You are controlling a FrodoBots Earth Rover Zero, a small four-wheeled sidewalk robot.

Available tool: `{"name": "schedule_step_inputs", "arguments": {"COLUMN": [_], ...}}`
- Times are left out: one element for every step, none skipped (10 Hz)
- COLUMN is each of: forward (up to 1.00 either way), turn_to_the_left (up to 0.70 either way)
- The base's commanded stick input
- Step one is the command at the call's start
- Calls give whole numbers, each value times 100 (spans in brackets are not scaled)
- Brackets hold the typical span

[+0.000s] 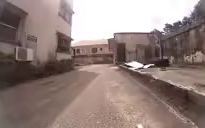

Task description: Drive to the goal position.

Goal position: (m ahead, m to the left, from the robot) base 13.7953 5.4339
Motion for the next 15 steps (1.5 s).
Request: {"name": "schedule_step_inputs", "arguments": {"forward": [50, 50, 50, 50, 50, 50, 50, 50, 50, 50, 50, 50, 50, 50, 50], "turn_to_the_left": [6, 6, 6, 6, 6, 6, 6, 6, 6, 6, 6, 6, 6, 6, 6]}}
